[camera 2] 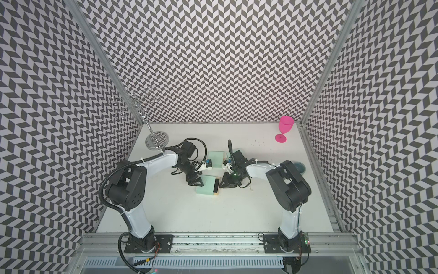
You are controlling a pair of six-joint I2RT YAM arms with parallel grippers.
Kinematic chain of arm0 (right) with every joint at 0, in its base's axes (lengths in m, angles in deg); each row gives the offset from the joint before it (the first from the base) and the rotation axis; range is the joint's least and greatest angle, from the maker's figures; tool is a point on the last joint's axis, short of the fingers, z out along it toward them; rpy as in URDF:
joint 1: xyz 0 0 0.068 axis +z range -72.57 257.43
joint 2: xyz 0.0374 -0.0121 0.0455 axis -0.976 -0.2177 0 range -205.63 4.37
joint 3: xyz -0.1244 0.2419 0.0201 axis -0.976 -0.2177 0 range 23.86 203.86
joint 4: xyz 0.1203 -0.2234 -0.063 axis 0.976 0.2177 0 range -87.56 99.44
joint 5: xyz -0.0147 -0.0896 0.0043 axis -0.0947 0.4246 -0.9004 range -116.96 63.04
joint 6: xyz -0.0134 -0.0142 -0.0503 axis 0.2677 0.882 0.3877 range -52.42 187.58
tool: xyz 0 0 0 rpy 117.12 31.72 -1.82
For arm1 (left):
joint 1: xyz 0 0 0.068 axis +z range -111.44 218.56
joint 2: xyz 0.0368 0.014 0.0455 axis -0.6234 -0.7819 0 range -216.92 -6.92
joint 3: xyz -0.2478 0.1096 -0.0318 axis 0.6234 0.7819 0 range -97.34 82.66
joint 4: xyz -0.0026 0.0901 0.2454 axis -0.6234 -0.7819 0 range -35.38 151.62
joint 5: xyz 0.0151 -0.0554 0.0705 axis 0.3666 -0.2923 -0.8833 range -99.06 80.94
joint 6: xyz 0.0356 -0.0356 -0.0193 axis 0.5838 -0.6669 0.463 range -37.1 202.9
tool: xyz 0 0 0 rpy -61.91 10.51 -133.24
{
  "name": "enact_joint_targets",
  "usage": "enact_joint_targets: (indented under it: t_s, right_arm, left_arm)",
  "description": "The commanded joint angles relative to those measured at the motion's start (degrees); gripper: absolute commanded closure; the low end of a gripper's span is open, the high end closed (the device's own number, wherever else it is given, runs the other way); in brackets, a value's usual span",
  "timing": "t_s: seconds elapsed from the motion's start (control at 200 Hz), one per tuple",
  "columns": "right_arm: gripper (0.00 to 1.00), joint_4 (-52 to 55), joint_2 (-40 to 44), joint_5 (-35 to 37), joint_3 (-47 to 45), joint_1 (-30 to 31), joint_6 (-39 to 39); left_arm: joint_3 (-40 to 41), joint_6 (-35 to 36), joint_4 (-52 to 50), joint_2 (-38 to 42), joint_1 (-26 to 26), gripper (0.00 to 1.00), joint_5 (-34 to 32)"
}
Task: Place the earrings into the drawer-style jewelry box
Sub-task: Open the drawer in the jewelry box.
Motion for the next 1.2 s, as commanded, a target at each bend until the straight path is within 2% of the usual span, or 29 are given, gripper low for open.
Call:
enact_joint_targets:
  t_s: [0.0, 0.3, 0.551, 0.741, 1.192]
  right_arm:
    - [0.78, -2.7, -1.3, -1.5, 0.7, 0.2, 0.1]
    - [0.81, -5.0, -1.8, -2.0, 0.6, 0.1, -0.4]
    - [0.86, -6.3, -2.2, -2.8, 0.7, 0.1, -0.5]
    - [1.00, -7.0, -1.6, -2.9, 0.5, 0.0, -0.3]
    - [1.00, -6.5, 2.1, -0.8, -3.4, -1.2, -0.2]
  left_arm:
    - [0.5, 1.5, -0.5, -2.2, 0.0, 0.20, -1.9]
    - [0.4, 1.4, -0.6, -2.4, 0.1, 0.20, -1.9]
    - [0.1, 1.4, -0.6, -2.5, 0.0, 0.20, -1.8]
    - [0.2, 1.4, -0.6, -2.5, 0.1, 0.20, -1.7]
    - [0.3, 1.8, -0.8, -2.5, 0.1, 0.20, -1.9]
